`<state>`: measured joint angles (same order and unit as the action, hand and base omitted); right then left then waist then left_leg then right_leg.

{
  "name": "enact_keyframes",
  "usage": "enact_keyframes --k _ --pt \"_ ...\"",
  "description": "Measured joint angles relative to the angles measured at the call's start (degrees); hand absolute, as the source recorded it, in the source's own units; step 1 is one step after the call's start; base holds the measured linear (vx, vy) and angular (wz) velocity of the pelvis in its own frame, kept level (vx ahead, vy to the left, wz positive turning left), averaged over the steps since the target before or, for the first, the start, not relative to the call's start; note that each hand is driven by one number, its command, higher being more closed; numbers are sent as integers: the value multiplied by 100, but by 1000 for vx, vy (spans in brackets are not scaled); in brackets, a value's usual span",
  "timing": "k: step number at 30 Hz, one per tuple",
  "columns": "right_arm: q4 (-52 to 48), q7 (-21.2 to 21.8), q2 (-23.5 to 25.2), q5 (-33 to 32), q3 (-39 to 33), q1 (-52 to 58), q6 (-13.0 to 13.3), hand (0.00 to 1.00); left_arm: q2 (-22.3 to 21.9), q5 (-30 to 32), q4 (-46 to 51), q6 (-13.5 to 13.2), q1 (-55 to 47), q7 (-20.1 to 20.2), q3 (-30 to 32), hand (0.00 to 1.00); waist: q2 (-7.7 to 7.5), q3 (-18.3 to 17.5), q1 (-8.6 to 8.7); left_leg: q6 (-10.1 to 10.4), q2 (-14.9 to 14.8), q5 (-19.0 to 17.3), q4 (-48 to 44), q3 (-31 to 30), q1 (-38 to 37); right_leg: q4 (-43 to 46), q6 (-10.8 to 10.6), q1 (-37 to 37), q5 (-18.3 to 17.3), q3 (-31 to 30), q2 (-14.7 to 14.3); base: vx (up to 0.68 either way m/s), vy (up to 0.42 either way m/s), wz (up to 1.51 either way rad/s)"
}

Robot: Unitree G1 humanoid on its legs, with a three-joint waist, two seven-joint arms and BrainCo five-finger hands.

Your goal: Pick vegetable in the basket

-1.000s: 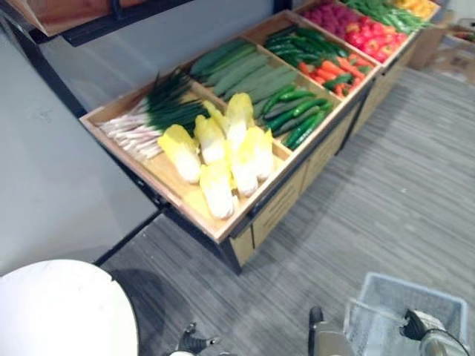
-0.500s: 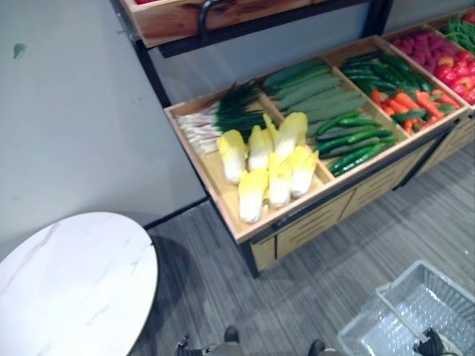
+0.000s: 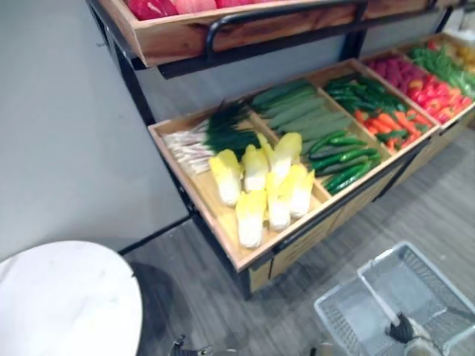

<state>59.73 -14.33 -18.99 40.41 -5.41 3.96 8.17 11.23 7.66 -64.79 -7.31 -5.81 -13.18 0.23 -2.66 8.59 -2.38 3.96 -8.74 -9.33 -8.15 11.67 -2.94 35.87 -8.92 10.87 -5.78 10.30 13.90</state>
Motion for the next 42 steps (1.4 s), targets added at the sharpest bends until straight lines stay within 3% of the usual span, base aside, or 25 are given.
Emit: enact_keyframes --k 2,4,5,7,8,9,10,11,15,16,18,19,22,23,27,29,31,36,42 --pt "41 49 2 -1 -50 -20 -17 100 49 -1 -10 21 7 0 0 0 -47 5 62 13 -123 2 6 -78 -16 -387 312 58 -192 178 42 205 -141 5" --pt "49 55 -81 -18 -174 -39 -62 100 -3 -2 9 20 136 0 -10 0 61 43 83 100 -341 6 19 -205 -15 -1014 278 122 -152 168 -20 207 -226 12" --pt "67 56 -99 -43 -226 -40 -66 100 9 -1 75 14 194 -3 -44 0 64 46 89 208 -441 17 19 -313 -14 -1533 210 120 -34 22 -19 209 -312 27" --pt "145 57 -96 -50 -342 -9 -81 100 78 -1 162 -12 243 -8 -53 0 -98 -20 149 501 -477 -19 46 -486 -6 -2075 287 82 825 -515 23 208 -392 49" --pt "227 61 -155 -57 -442 -6 -159 100 68 0 128 -17 320 -24 -109 0 4 -56 225 720 -639 18 153 -659 -2 -1976 -50 45 448 -778 -176 177 -439 38" --pt "241 41 -256 -81 -500 -59 -197 100 -67 0 125 -50 353 -20 -211 0 254 -42 193 871 -926 146 251 -694 28 -1952 -4 114 330 -738 -465 178 -469 26" --pt "231 39 -305 -100 -500 -68 -184 100 -151 0 92 -75 367 -19 -207 0 280 -22 199 904 -1010 294 308 -728 61 -1954 8 122 113 -623 -528 130 -399 8" --pt "235 32 -345 -107 -506 -64 -206 100 -248 -2 74 -78 400 -20 -208 0 407 -7 212 948 -1105 500 366 -767 67 -1879 60 121 80 -517 -611 76 -294 21" --pt "254 -4 -352 -112 -288 15 -199 100 -303 -22 160 -130 391 -187 -105 0 440 -23 231 968 -1269 1209 359 -802 205 -1776 346 -4 -110 -239 -781 8 -268 36" --pt "253 -33 -307 -112 -266 60 -155 100 -291 -30 239 -132 449 -267 -58 0 435 -61 298 642 -1269 1481 204 -739 468 -1784 436 -8 -169 -3 -737 -52 -208 73" --pt "242 -127 -247 -226 -277 156 -108 100 -293 -49 387 -135 484 -421 -68 0 305 -44 386 329 -1230 1970 292 -398 728 -1876 502 -48 -198 332 -643 -79 -201 99" --pt "201 -169 -250 -227 -301 196 -97 100 -306 -61 471 -132 486 -484 -82 0 312 -46 356 234 -1246 2036 275 -60 784 -1944 543 -84 -177 464 -628 -73 -128 71" --pt "181 -241 -250 -227 -323 198 -95 100 -317 -51 703 -131 328 -668 -79 0 287 -30 334 338 -982 1728 200 -9 717 -2225 518 -259 -82 545 -639 -39 -25 25" --pt "181 -309 -251 -224 -319 208 -73 100 -340 -48 1083 -145 210 -825 15 0 337 -52 295 352 -828 1515 297 -9 631 -2450 463 -359 39 538 -672 -22 52 8" --pt "184 -444 -276 -223 -329 324 -45 100 -487 14 2374 -219 48 -1363 223 0 547 -150 225 398 -747 1129 619 -40 578 -2698 345 -408 286 624 -710 -37 115 13" --pt "188 -555 -265 -223 -333 358 -39 100 -489 173 3075 -251 -22 -1611 245 0 540 -157 223 462 -589 1022 686 -143 597 -2815 241 -436 406 648 -576 -39 225 18" --pt "194 -639 -265 -223 -368 415 -35 100 -489 274 3955 -350 -265 -1778 214 0 486 -173 216 391 -336 976 686 -148 619 -3136 151 -597 634 630 -381 -3 204 15" --pt "208 -657 -266 -222 -429 411 -35 100 -496 652 5236 -401 -751 -1786 216 0 498 -206 206 325 -57 900 678 -74 580 -3484 68 -743 835 525 -164 35 101 -1" --pt "256 -656 -270 -201 -312 315 5 100 -497 1151 6070 -437 -744 -1777 -51 0 503 -244 212 330 -97 888 699 1 559 -3588 93 -736 939 468 -231 53 -3 -7"
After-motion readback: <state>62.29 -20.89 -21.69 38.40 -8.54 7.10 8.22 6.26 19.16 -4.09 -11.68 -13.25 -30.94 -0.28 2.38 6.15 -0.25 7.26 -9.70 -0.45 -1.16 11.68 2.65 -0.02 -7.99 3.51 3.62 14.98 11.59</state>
